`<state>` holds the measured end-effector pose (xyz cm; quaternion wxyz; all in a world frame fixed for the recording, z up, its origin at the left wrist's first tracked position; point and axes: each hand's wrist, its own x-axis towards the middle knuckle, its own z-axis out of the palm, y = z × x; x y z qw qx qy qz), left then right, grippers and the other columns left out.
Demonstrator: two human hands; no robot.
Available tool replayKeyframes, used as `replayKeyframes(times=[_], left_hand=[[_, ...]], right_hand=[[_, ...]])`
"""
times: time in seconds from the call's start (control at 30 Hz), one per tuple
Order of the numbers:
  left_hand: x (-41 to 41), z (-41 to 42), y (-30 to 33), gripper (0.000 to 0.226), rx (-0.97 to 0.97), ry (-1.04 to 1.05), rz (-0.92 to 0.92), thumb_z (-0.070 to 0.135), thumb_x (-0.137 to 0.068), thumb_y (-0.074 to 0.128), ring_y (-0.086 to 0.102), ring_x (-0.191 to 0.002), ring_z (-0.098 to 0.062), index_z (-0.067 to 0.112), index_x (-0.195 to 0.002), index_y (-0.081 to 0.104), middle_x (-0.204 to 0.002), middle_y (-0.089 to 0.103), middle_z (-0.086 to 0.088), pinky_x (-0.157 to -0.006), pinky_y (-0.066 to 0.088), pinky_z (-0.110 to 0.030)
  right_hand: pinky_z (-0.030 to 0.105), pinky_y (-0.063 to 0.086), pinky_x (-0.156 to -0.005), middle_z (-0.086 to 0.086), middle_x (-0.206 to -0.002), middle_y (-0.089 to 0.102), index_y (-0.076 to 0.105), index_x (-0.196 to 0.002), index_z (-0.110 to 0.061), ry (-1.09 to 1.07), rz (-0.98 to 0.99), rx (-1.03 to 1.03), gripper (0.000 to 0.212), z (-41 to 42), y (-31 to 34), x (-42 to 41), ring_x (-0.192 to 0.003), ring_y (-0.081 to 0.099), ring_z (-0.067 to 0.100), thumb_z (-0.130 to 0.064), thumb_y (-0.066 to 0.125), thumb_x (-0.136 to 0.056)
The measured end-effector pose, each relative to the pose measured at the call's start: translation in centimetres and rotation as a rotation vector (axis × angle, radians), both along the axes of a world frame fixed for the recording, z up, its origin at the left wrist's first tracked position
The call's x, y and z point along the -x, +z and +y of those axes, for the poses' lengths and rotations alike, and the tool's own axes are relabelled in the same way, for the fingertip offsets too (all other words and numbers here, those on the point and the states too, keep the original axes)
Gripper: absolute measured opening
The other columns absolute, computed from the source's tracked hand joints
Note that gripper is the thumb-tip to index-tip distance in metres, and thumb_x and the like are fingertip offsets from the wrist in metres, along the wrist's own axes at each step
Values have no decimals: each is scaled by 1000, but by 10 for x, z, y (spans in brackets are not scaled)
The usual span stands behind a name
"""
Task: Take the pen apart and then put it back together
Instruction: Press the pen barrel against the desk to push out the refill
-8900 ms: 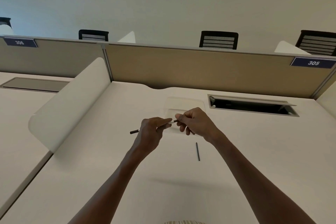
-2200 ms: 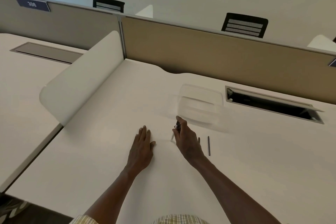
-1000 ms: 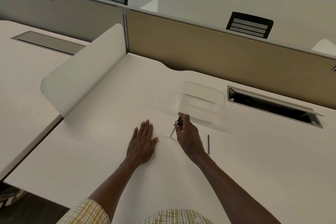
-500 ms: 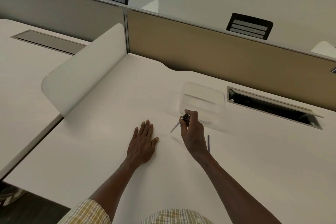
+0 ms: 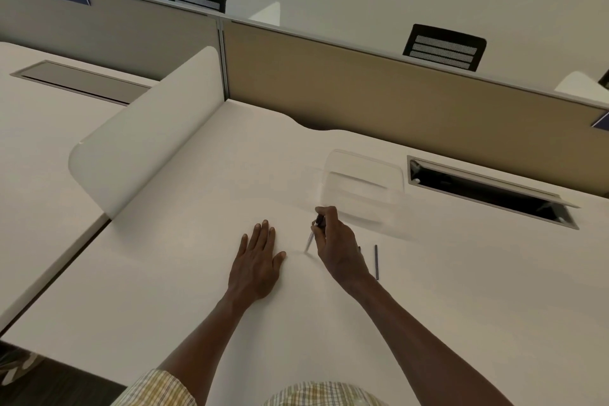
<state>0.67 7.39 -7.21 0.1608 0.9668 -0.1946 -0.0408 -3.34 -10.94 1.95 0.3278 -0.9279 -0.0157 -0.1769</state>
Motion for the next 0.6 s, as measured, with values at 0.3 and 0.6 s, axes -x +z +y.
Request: replayKeyframes(times=[0.3, 0.6], left_hand=[[0, 1, -1, 65, 16, -3, -4, 45, -103, 23, -7, -152, -20, 9, -155, 5, -165, -4, -6, -124, -2, -39], [-1, 1, -2, 65, 11, 1, -5, 46, -103, 23, -6, -152, -20, 10, -155, 6, -165, -4, -6, -124, 0, -40]], right_hand=[[23, 44, -67, -12, -85, 55, 38, -120, -22, -15, 25, 4, 30, -1, 2, 2, -76, 62, 15, -15, 55, -96], [28, 48, -66, -6, -88, 61, 36, -119, -24, -23, 31, -11, 30, -1, 3, 3, -76, 62, 18, -16, 54, -97]])
